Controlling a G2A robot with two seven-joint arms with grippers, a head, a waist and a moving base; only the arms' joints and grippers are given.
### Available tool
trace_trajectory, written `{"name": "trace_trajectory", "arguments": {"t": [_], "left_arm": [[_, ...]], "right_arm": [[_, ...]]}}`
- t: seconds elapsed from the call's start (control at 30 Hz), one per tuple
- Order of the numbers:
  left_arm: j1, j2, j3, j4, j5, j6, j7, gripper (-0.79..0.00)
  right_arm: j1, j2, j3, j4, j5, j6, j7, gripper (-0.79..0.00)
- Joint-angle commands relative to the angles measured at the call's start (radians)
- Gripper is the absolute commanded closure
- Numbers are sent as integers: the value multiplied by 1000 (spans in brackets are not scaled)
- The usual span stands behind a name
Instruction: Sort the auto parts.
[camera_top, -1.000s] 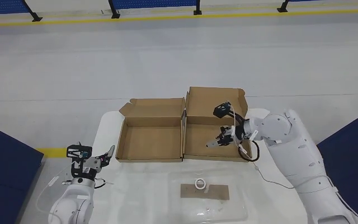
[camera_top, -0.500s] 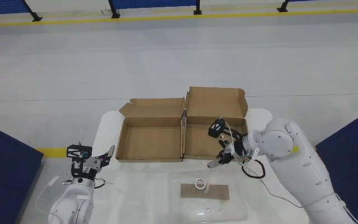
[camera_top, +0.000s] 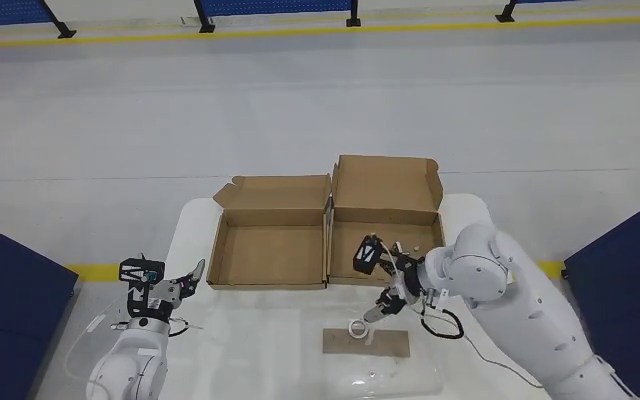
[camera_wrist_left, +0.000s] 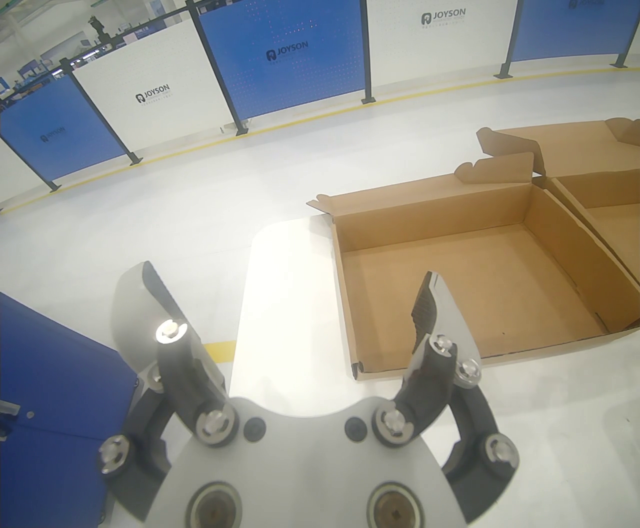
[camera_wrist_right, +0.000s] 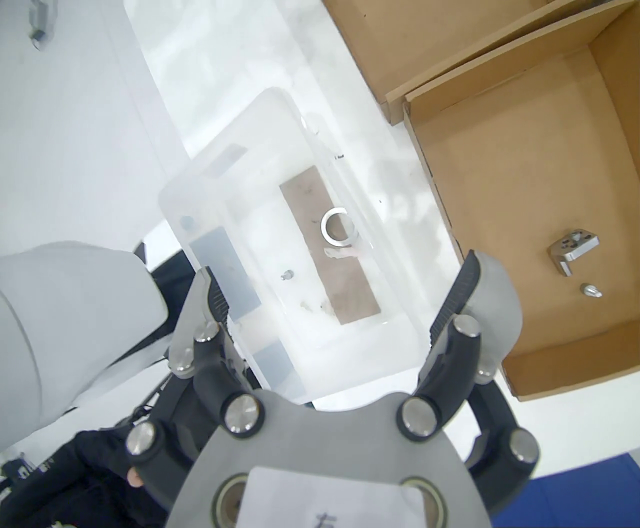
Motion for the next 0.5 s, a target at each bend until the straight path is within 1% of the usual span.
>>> {"name": "trace_trajectory", "arguments": {"t": [0.0,0.03,0.2,0.27,0.47], "left_arm": [[0,0,0,0,0,0,0,-785],[0,0,0,0,0,0,0,-785],[0,0,0,0,0,0,0,-785],[0,0,0,0,0,0,0,-785],[0,0,0,0,0,0,0,-785]], "right_arm": [[22,17,-64,-28,-6,21,21,-785],[44,31,-103,-41,-20,34,34,-785],[133,92,-271,-59,-21,34,34,-785],[169,110,-326,-64,-13,34,34,-785],[169,110,-326,-64,-13,34,34,-785]]}}
